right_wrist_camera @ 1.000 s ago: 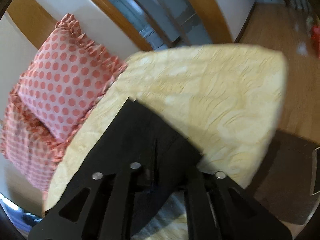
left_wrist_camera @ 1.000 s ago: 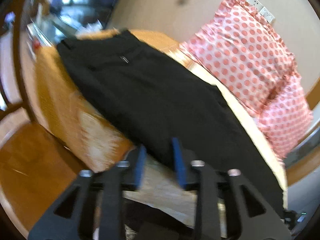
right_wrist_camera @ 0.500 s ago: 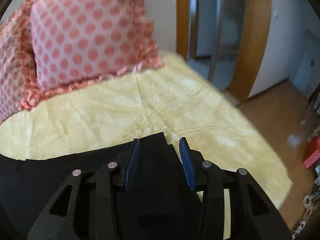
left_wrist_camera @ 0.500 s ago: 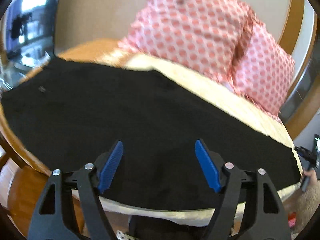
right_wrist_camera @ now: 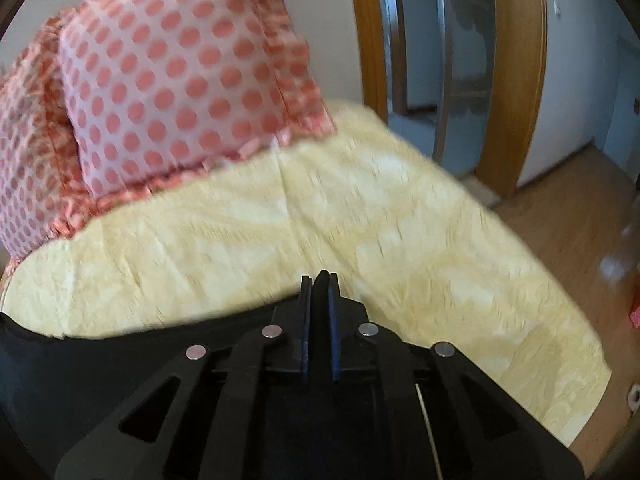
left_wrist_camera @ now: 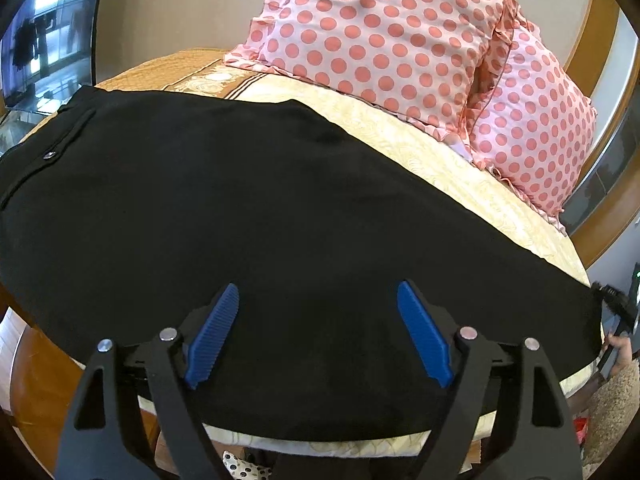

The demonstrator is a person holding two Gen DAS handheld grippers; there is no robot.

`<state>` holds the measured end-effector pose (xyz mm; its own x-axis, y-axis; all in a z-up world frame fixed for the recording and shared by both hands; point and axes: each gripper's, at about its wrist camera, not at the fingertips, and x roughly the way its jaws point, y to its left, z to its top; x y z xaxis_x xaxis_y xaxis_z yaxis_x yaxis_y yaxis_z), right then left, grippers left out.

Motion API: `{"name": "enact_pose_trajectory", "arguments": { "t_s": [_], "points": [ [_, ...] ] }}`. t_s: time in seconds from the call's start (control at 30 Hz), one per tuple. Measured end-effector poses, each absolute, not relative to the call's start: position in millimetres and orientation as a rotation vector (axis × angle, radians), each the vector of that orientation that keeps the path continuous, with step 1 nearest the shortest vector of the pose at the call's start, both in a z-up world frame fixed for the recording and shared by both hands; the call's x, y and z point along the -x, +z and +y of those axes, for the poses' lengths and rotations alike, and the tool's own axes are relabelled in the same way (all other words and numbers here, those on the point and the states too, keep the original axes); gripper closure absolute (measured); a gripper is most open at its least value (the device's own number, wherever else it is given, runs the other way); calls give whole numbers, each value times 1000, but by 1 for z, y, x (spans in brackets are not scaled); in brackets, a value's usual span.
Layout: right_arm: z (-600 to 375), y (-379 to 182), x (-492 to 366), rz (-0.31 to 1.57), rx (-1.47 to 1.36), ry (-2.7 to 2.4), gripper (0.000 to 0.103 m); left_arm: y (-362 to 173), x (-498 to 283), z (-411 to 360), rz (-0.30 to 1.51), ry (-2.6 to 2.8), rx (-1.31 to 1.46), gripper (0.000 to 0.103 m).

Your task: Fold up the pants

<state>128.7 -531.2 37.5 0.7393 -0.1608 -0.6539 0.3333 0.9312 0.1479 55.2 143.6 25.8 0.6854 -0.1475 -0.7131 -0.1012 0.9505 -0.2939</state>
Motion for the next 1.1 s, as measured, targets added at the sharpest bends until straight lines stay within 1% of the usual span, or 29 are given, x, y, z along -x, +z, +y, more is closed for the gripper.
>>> {"name": "enact_pose_trajectory", "arguments": {
  "t_s": [0.07, 0.17, 0.23, 0.27, 0.3, 0.33, 0.37, 0.4, 0.43, 0.5, 0.57, 0.7, 0.83, 1.03, 1.1],
  "points": [
    [-531, 36, -139, 712, -249, -286, 96, 25, -56, 143, 814, -24, 319, 20],
    [-533, 12, -159, 837, -227, -326, 95, 25, -56, 141, 809, -21, 304, 20],
    [-531, 8, -160, 837, -209, -344, 95, 25, -55, 140, 807, -21, 300, 20],
    [-531, 9, -159, 844, -197, -367, 89, 24, -55, 141, 806, -23, 300, 20],
    [-532, 11, -157, 849, -185, -403, 75, 24, -55, 142, 804, -26, 301, 20],
    [-534, 16, -151, 851, -152, -495, 69, 24, -54, 142, 801, -30, 302, 20],
    [-537, 21, -142, 842, -146, -551, 60, 24, -53, 143, 798, -35, 300, 20],
    [-541, 25, -131, 820, -180, -558, 54, 23, -52, 143, 795, -38, 298, 20],
    [-547, 30, -116, 784, -248, -536, 52, 23, -51, 143, 789, -45, 295, 18],
    [-558, 34, -75, 713, -425, -490, 51, 22, -49, 143, 777, -64, 299, 14],
    [-565, 28, -40, 679, -558, -476, 51, 21, -47, 143, 768, -81, 297, 12],
    [-571, 3, 10, 661, -752, -478, 52, 21, -47, 143, 766, -106, 294, 8],
    [-558, -8, 21, 642, -799, -437, 52, 22, -49, 144, 767, -128, 309, 4],
    [-528, -19, 21, 599, -950, -242, 53, 24, -42, 147, 749, -149, 327, 5],
    [-527, -23, 22, 577, -1012, -217, 55, 29, -38, 153, 727, -141, 343, 5]
  ]
}}
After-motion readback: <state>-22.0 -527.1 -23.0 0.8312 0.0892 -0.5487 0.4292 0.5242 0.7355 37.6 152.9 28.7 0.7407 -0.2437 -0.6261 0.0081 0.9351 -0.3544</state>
